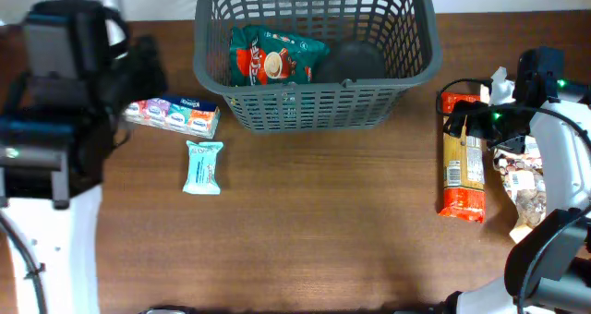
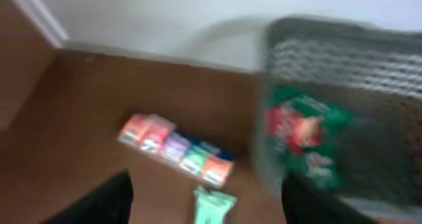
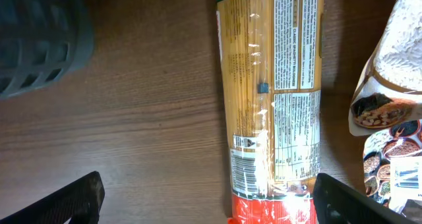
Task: Pack container
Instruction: 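Move left gripper to the tissue pack row and grasp it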
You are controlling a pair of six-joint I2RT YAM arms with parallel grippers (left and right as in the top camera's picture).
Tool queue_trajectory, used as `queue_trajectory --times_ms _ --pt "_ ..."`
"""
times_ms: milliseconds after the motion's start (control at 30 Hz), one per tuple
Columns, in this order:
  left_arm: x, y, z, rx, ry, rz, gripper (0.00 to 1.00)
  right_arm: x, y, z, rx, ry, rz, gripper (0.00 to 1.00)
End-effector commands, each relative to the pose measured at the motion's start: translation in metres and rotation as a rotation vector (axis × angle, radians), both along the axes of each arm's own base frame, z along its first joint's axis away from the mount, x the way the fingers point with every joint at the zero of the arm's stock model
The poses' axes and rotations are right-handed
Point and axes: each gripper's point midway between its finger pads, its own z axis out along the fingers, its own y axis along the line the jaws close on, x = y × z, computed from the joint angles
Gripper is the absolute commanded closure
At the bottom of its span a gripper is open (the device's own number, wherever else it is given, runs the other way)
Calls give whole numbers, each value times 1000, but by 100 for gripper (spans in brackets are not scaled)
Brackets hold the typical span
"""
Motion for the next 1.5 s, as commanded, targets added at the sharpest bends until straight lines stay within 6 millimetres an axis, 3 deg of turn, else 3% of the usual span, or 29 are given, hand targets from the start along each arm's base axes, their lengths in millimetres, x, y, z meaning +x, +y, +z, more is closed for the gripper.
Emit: queue_trajectory --times_ms 0,67,133,167,300,533,733,867,1100,1333,1467 --pt "1 41 -31 -56 81 214 32 4 -1 5 7 -18 0 1" --pt "6 56 -49 -88 120 270 27 4 -1 5 7 -18 0 1" --pt "17 63 -69 -124 154 286 5 4 -1 5 7 -18 0 1" --pt "24 63 -77 -147 161 275 1 4 -1 5 7 -18 0 1" --pt "41 65 -114 -173 250 273 1 4 -1 5 7 -18 0 1" --pt "78 90 -189 -426 291 629 0 4 -1 5 7 -18 0 1" --pt "115 91 -262 -573 361 725 2 4 -1 5 7 -18 0 1" --pt "137 84 -305 -625 403 698 6 4 -1 5 7 -18 0 1" --pt "139 76 -365 -713 494 815 6 4 -1 5 7 -18 0 1" --pt "131 71 -404 -733 572 876 6 4 -1 5 7 -18 0 1" --pt "128 74 -415 -712 588 891 9 4 -1 5 7 -18 0 1"
